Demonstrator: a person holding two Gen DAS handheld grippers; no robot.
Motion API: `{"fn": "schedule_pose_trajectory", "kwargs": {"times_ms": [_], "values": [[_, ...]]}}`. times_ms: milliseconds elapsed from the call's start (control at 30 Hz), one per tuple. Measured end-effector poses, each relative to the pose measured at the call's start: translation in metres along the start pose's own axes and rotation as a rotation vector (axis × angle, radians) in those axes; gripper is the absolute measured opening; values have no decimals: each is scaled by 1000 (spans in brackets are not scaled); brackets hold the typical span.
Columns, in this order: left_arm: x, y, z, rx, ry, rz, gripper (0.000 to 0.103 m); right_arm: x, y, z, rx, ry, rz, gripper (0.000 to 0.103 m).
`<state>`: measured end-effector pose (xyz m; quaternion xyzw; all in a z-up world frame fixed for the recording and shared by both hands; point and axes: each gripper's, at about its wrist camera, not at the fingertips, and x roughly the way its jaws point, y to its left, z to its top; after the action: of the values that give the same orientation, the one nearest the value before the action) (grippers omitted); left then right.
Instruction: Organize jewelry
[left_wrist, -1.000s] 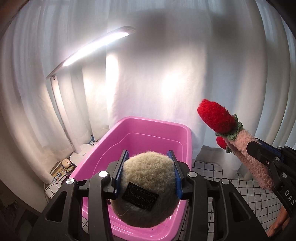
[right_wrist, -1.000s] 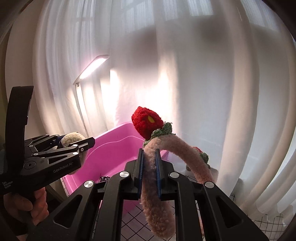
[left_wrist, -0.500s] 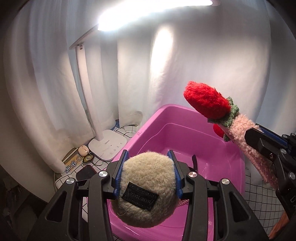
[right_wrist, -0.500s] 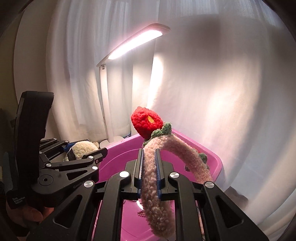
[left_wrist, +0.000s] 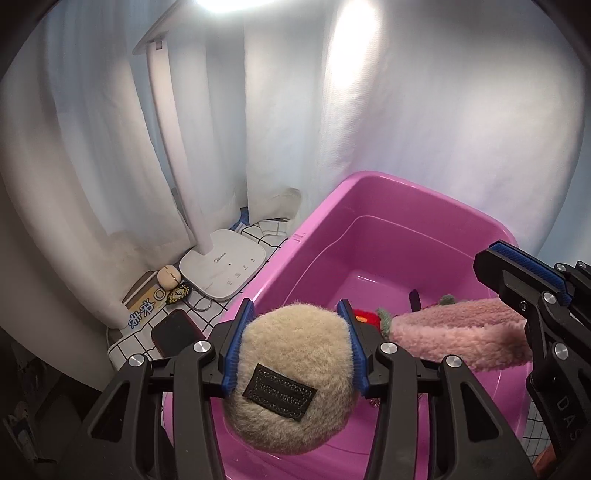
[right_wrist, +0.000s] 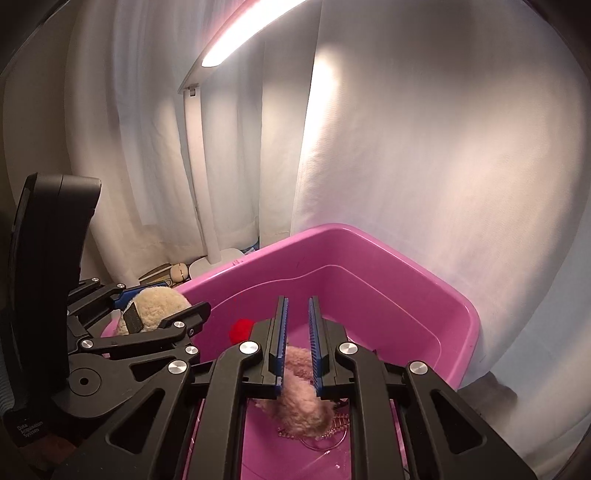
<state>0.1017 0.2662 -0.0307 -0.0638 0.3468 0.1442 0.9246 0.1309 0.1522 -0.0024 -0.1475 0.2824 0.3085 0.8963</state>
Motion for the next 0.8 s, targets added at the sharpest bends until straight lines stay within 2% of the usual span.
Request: {"fn": "schedule_pose_trajectory", "kwargs": {"times_ms": [33, 67, 100, 133, 167, 200, 233, 267, 367, 800], "values": [[1, 1, 1, -5, 6, 0, 49, -1, -2, -3, 3, 8, -9, 12], [3, 2, 1, -11, 13, 0, 51, 0, -1, -3, 2, 14, -16, 17], [4, 3, 1, -17, 19, 0, 53, 1, -2, -2, -1, 23, -28, 40], [5, 5, 1, -23, 25, 7, 59, 2, -1, -2, -7, 26, -41, 51], [6, 8, 2, -32, 27, 16, 67, 0, -1, -2, -9, 17, -69, 58], [6, 10, 2, -39, 30, 18, 73, -3, -2, -3, -8, 7, -84, 61], [7, 12, 3, -44, 31, 19, 83, -5, -3, -3, -3, 1, -84, 61], [7, 13, 3, -49, 30, 20, 87, -6, -5, -3, 5, 1, -83, 63], [8, 15, 4, -47, 39, 24, 92, -7, -6, -4, 9, 6, -94, 64], [6, 10, 0, -20, 64, 54, 92, -17, -5, -8, 22, 18, -125, 66]]}}
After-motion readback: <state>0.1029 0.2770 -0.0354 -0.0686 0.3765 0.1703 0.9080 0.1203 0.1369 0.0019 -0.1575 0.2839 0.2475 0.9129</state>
